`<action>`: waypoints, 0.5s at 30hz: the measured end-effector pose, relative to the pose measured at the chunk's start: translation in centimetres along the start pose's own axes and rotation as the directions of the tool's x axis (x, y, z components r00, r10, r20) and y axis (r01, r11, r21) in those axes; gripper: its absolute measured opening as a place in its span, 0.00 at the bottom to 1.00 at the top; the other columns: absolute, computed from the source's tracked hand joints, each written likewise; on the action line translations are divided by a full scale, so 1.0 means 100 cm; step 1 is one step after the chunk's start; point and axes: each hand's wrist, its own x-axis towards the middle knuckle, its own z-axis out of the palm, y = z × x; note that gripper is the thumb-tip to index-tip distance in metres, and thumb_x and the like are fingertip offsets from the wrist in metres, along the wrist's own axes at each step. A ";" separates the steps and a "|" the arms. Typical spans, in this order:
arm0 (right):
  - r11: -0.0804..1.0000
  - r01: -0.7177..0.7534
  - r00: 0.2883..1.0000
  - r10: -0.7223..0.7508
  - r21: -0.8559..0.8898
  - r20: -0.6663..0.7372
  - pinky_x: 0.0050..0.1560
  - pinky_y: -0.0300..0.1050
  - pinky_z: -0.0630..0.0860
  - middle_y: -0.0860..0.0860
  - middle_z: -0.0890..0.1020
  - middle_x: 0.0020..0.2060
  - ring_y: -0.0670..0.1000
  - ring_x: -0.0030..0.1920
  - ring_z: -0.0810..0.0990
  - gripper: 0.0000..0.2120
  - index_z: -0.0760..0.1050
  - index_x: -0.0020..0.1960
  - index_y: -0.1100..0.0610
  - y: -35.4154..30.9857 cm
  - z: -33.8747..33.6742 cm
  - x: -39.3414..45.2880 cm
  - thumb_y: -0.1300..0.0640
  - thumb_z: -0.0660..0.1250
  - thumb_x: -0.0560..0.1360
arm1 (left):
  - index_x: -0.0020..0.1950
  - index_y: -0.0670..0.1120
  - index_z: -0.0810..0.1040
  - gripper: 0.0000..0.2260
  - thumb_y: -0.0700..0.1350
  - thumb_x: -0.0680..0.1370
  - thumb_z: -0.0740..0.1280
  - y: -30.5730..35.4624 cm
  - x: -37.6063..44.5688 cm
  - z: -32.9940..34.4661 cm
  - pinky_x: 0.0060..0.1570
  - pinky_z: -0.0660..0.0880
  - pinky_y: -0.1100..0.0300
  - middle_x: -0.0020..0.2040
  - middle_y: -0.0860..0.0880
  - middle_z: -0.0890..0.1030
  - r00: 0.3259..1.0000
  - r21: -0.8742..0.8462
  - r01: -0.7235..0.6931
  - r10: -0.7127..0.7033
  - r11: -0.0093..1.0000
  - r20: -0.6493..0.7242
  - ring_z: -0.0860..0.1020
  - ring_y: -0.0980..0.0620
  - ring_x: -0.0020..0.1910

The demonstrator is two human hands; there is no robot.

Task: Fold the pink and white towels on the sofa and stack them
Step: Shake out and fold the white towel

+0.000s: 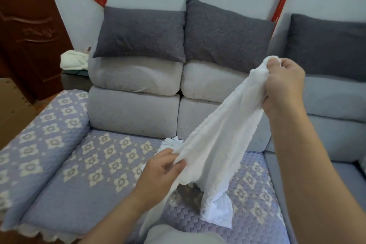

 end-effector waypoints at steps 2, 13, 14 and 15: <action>1.000 -0.005 1.000 0.005 0.015 0.006 0.51 0.59 0.82 0.49 0.83 0.38 0.55 0.42 0.84 0.09 0.78 0.39 0.50 0.002 0.002 0.002 0.47 0.64 0.72 | 0.30 0.58 0.74 0.19 0.43 0.80 0.68 0.005 -0.005 -0.005 0.37 0.65 0.67 0.35 0.58 0.72 0.997 -0.088 0.070 -0.071 0.994 -0.005 0.70 0.59 0.34; 0.998 -0.012 0.999 0.009 0.065 0.036 0.44 0.45 0.78 0.48 0.79 0.38 0.48 0.39 0.78 0.08 0.75 0.42 0.52 0.010 0.010 0.004 0.54 0.62 0.79 | 0.41 0.46 0.82 0.09 0.50 0.77 0.72 -0.001 0.004 -0.028 0.46 0.72 0.55 0.40 0.53 0.79 0.977 -0.257 0.212 -0.194 0.943 0.091 0.75 0.52 0.41; 0.998 -0.011 0.999 0.009 0.061 0.034 0.45 0.45 0.79 0.48 0.79 0.38 0.48 0.39 0.78 0.08 0.75 0.42 0.52 0.010 0.010 0.005 0.54 0.62 0.79 | 0.41 0.49 0.83 0.06 0.48 0.77 0.73 -0.002 0.006 -0.028 0.47 0.72 0.57 0.41 0.54 0.79 0.977 -0.179 0.189 -0.167 0.965 0.132 0.76 0.52 0.41; 0.998 -0.009 0.999 0.007 0.062 0.035 0.45 0.45 0.78 0.48 0.79 0.38 0.48 0.39 0.78 0.08 0.75 0.42 0.52 0.010 0.009 0.005 0.54 0.62 0.79 | 0.42 0.50 0.83 0.04 0.47 0.77 0.74 -0.002 0.008 -0.029 0.47 0.73 0.59 0.42 0.55 0.79 0.975 -0.095 0.154 -0.136 0.983 0.174 0.77 0.54 0.42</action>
